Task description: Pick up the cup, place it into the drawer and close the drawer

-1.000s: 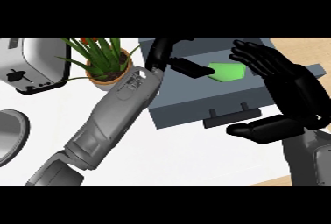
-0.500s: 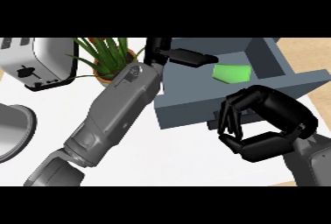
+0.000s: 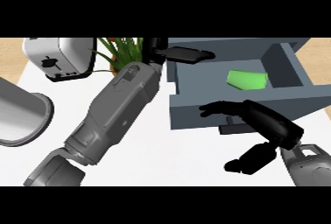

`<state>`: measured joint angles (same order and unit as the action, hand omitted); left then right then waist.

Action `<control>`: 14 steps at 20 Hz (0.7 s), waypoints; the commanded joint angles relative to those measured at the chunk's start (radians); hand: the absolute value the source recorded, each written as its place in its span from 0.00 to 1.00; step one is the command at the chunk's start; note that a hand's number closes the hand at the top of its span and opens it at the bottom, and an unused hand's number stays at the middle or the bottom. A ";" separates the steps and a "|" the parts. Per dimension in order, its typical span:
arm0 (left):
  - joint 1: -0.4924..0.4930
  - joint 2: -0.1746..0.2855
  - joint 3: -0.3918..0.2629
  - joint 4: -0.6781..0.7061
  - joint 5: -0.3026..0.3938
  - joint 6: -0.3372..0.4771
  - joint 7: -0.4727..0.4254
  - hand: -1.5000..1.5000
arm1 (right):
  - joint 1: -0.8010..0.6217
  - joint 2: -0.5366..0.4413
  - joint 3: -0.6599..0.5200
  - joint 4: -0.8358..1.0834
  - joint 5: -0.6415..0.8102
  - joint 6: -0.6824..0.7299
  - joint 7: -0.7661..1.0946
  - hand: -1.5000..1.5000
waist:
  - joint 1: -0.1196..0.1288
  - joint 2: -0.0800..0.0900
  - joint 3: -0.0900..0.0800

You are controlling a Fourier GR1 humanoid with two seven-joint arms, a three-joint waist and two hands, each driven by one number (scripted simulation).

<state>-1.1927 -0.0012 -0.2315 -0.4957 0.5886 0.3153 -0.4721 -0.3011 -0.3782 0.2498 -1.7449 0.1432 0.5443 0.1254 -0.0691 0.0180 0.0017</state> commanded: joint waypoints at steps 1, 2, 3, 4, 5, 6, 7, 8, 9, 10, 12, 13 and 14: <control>0.035 0.001 0.012 -0.017 0.028 -0.023 -0.033 0.00 | 0.035 0.009 0.065 0.110 0.198 -0.087 -0.060 0.00 | 0.055 -0.009 -0.001; 0.059 0.001 0.011 -0.020 0.033 -0.036 -0.045 0.00 | -0.008 0.039 0.083 0.207 0.234 -0.118 -0.078 0.00 | 0.079 -0.004 -0.001; 0.050 0.001 -0.007 -0.047 0.032 -0.002 -0.024 0.00 | 0.008 0.041 0.099 0.251 0.261 -0.132 -0.096 0.00 | 0.079 -0.010 0.000; 0.093 0.001 0.009 -0.046 0.037 -0.047 -0.061 0.00 | 0.007 0.021 0.095 0.309 0.273 -0.129 -0.148 0.00 | 0.085 -0.007 -0.001; 0.102 0.019 0.009 -0.046 0.030 -0.073 -0.057 0.00 | -0.026 0.068 0.120 0.370 0.298 -0.160 -0.154 0.00 | 0.095 -0.007 -0.001; 0.109 0.025 0.007 -0.087 0.034 -0.073 -0.040 0.00 | -0.054 0.039 0.103 0.442 0.299 -0.138 -0.184 0.00 | 0.111 -0.010 0.000; 0.109 0.006 0.009 -0.077 0.031 -0.061 -0.054 0.00 | -0.079 0.045 0.126 0.506 0.337 -0.158 -0.244 0.00 | 0.108 -0.006 0.000; 0.137 0.030 0.006 -0.112 0.035 -0.067 -0.030 0.00 | -0.076 0.058 0.120 0.564 0.352 -0.197 -0.271 0.00 | 0.127 -0.010 0.000; 0.180 0.026 0.003 -0.144 0.037 -0.069 -0.046 0.00 | -0.096 0.059 0.116 0.613 0.364 -0.200 -0.259 1.00 | 0.134 -0.013 0.000; 0.176 0.078 0.015 -0.119 0.038 -0.115 -0.050 0.00 | -0.110 0.076 0.124 0.673 0.385 -0.230 -0.281 1.00 | 0.144 -0.001 0.001; 0.198 0.064 0.018 -0.153 0.044 -0.104 -0.049 0.00 | -0.185 0.085 0.084 0.805 0.395 -0.269 -0.344 1.00 | 0.146 -0.002 0.001; 0.222 0.073 0.008 -0.174 0.044 -0.118 -0.034 0.00 | -0.223 0.103 0.062 0.848 0.392 -0.285 -0.321 1.00 | 0.165 -0.003 0.001; 0.245 0.083 0.005 -0.185 0.042 -0.134 -0.038 0.00 | -0.268 0.092 0.038 0.891 0.382 -0.276 -0.356 1.00 | 0.161 -0.003 0.001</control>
<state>-1.0427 0.0380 -0.2263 -0.6653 0.6292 0.2078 -0.5189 -0.4669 -0.3037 0.3287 -1.0445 0.5042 0.3111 -0.1623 0.0653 0.0053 0.0053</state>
